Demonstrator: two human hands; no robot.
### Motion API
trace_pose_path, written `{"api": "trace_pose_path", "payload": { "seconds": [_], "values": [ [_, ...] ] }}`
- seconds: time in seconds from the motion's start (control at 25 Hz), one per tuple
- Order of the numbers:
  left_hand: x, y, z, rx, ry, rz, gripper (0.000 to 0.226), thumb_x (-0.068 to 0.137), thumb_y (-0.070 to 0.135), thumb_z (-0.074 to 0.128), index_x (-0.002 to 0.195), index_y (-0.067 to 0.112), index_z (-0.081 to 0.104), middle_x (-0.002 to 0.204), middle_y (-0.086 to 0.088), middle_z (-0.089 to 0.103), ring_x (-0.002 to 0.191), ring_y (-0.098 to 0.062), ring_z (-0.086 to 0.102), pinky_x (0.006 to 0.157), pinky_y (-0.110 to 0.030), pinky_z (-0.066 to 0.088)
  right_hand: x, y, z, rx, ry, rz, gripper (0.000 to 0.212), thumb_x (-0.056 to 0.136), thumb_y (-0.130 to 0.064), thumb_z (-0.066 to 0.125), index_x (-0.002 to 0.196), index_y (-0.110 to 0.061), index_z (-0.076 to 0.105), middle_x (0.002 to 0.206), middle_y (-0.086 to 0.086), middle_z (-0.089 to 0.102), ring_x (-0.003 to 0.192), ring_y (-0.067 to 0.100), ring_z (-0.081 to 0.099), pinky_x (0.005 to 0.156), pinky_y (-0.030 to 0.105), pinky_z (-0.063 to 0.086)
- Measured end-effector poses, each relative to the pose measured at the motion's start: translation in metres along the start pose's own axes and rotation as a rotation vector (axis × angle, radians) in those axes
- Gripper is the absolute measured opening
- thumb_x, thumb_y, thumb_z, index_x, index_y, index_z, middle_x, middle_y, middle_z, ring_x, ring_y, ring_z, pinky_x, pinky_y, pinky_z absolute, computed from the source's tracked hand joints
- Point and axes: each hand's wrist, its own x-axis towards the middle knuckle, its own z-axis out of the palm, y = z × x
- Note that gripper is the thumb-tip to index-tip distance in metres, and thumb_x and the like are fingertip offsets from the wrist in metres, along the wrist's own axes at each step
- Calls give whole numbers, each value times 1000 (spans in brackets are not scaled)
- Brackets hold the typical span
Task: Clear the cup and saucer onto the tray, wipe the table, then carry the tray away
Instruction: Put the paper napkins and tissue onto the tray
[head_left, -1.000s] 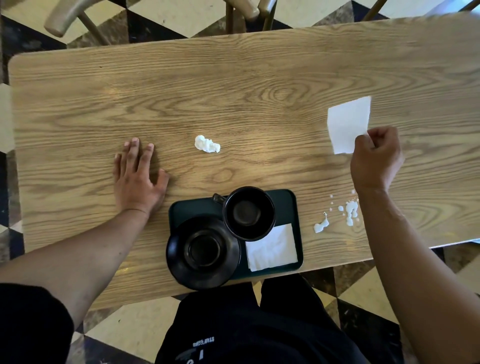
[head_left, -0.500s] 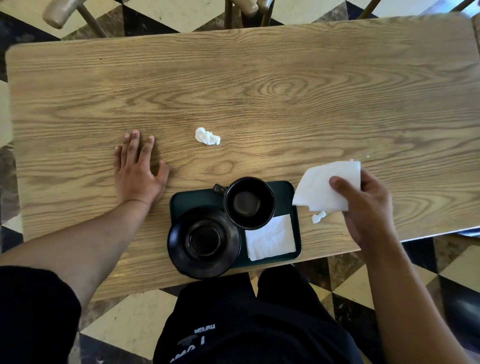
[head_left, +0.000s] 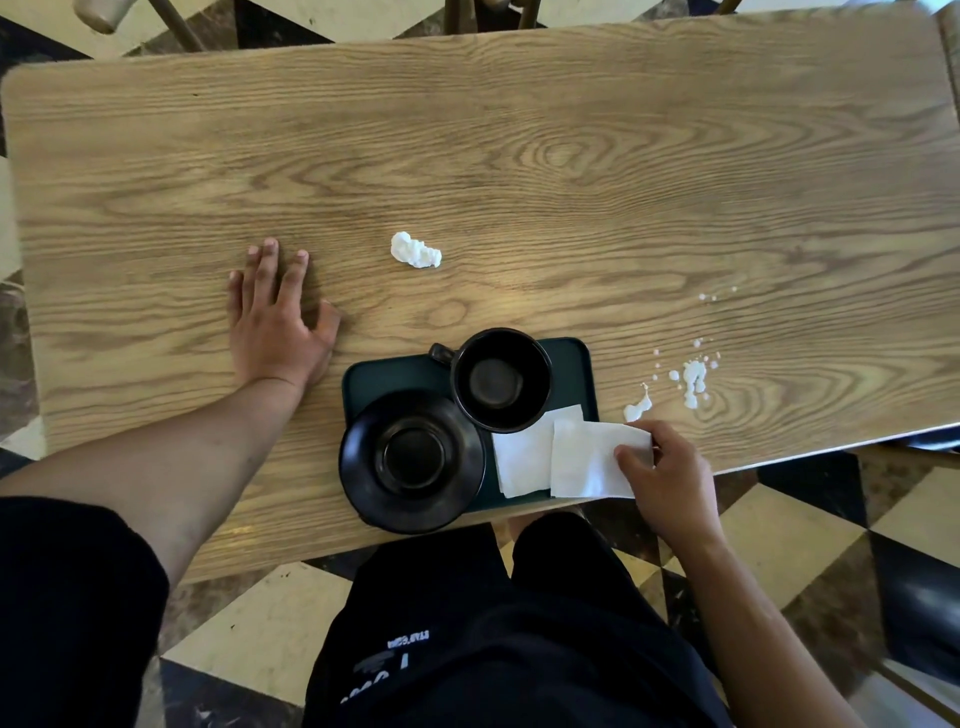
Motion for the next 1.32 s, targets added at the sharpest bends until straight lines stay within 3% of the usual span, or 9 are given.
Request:
{"api": "trace_pose_path", "payload": {
  "seconds": [0.2,0.32,0.44,0.64,0.76,0.88,1.12,1.24,1.32],
  "values": [
    [0,0,-1,3,-7,3,66,91,43,49,152,18,48,169,-11,28,158,-26,19,129,-44,7,-3,1,-2,44,30,16,26,91,-17,69,115,-28,66,91,-17,66,84,1,63,65,16,44],
    [0,1,-2,-5,-2,0,67,91,44,48,152,18,48,169,-10,27,158,-26,19,129,-43,6,-1,2,-2,203,22,144,33,87,-27,80,115,-30,64,95,-14,71,86,6,70,71,29,56],
    [0,2,-3,-10,0,4,67,90,45,46,152,17,49,169,-11,28,158,-26,19,129,-44,7,-1,6,-1,320,19,252,23,86,-24,82,105,-14,74,89,-4,79,82,16,76,72,35,61],
    [-1,2,-4,0,-17,-5,68,91,46,45,153,19,46,170,-10,26,159,-25,16,130,-43,5,-12,-11,-15,527,-192,165,10,96,-13,70,104,-15,76,92,3,82,82,18,79,68,32,63],
    [-1,2,-4,-5,-1,11,67,91,46,45,153,18,47,169,-11,28,158,-27,18,129,-45,7,-10,-19,-5,474,-359,95,18,97,-8,67,112,-15,74,101,5,82,94,22,78,82,39,62],
    [-1,2,-4,-2,-1,7,67,91,45,45,153,18,47,169,-11,28,158,-26,18,129,-45,7,-5,-26,11,436,-421,73,19,98,-5,65,111,-16,74,101,3,82,96,23,77,82,36,61],
    [0,2,-4,13,-19,-3,67,91,46,44,153,19,47,170,-10,27,159,-25,18,129,-45,6,5,-25,21,196,-213,12,20,96,-26,69,116,-29,70,99,-13,79,94,5,74,85,26,58],
    [0,2,-3,10,-10,3,67,91,46,45,153,18,47,169,-11,28,158,-26,19,129,-46,7,-2,-24,14,-11,-103,-74,24,95,-30,68,119,-28,70,95,-16,74,87,-5,68,74,10,48],
    [0,1,-2,9,-4,9,67,91,45,45,152,18,47,169,-11,28,158,-27,19,129,-46,7,-7,-25,11,-132,-57,-129,23,95,-30,67,117,-25,72,89,-16,70,82,-3,66,72,12,47]
  ]
}}
